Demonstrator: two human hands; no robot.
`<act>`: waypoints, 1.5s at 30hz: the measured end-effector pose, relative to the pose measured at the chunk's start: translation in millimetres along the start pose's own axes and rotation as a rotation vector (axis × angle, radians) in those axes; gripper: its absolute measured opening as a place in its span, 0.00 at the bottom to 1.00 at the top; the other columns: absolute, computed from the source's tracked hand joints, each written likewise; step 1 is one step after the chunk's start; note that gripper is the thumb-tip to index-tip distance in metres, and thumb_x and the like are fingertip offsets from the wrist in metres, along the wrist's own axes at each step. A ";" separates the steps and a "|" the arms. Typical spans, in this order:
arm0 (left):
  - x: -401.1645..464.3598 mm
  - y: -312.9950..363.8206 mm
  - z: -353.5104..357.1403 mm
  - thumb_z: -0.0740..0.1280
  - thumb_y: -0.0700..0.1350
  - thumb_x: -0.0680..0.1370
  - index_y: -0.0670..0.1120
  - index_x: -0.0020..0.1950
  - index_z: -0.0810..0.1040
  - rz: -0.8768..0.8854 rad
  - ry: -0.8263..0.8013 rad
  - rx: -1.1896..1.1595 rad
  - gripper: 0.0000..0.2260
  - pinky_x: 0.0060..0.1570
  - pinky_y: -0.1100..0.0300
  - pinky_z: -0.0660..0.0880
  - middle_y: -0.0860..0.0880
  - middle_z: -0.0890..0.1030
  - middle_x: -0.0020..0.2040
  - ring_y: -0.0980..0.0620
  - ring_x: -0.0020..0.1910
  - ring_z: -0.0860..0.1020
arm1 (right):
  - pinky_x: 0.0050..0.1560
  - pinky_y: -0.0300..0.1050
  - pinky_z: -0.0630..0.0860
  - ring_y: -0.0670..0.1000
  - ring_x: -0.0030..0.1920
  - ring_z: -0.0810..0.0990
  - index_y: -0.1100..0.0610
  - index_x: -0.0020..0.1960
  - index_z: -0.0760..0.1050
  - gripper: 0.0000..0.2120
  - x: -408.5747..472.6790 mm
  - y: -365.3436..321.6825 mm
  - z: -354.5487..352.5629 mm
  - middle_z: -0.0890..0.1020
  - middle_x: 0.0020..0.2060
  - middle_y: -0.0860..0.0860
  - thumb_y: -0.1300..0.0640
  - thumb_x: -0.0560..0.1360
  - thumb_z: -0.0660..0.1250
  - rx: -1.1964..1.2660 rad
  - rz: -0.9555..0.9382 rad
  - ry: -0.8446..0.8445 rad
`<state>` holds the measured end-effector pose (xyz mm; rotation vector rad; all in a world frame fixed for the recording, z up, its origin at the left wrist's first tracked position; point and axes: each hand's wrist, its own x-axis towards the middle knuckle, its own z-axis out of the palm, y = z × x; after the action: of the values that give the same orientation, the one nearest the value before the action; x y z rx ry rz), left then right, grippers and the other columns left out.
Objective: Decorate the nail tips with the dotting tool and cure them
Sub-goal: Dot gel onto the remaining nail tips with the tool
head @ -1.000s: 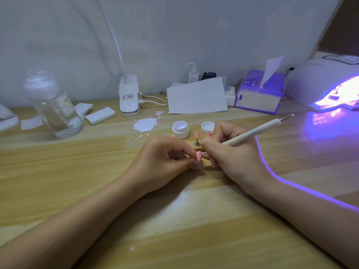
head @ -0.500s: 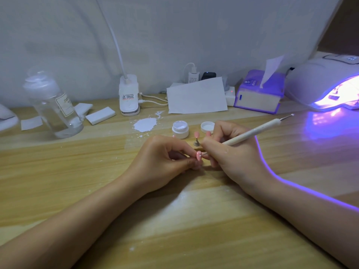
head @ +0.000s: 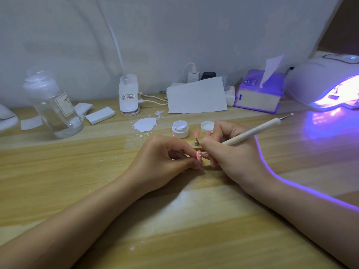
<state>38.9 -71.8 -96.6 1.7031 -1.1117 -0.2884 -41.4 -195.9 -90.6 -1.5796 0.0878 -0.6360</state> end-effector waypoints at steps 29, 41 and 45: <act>-0.1 0.1 -0.5 0.71 0.34 0.70 0.48 0.38 0.83 -0.005 -0.002 -0.005 0.09 0.33 0.69 0.74 0.52 0.84 0.34 0.56 0.35 0.82 | 0.24 0.34 0.70 0.40 0.17 0.70 0.60 0.28 0.62 0.18 0.3 0.3 0.1 0.69 0.15 0.45 0.70 0.72 0.64 -0.022 0.002 0.018; -0.4 1.2 0.1 0.71 0.34 0.70 0.48 0.38 0.82 -0.006 -0.002 -0.017 0.09 0.33 0.70 0.74 0.54 0.83 0.33 0.57 0.35 0.83 | 0.25 0.33 0.71 0.40 0.17 0.70 0.59 0.27 0.61 0.19 1.0 2.0 -0.6 0.69 0.14 0.44 0.71 0.72 0.64 -0.017 -0.006 0.009; -0.6 1.9 0.1 0.71 0.34 0.70 0.48 0.38 0.82 -0.009 -0.003 -0.010 0.09 0.33 0.69 0.75 0.54 0.83 0.33 0.55 0.35 0.83 | 0.27 0.36 0.73 0.40 0.17 0.70 0.59 0.27 0.61 0.19 1.7 2.9 -0.8 0.68 0.14 0.44 0.71 0.72 0.64 -0.025 -0.012 0.017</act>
<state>37.5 -71.5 -95.2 1.6992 -1.1037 -0.3018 -39.4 -197.7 -92.8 -1.6003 0.0991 -0.6597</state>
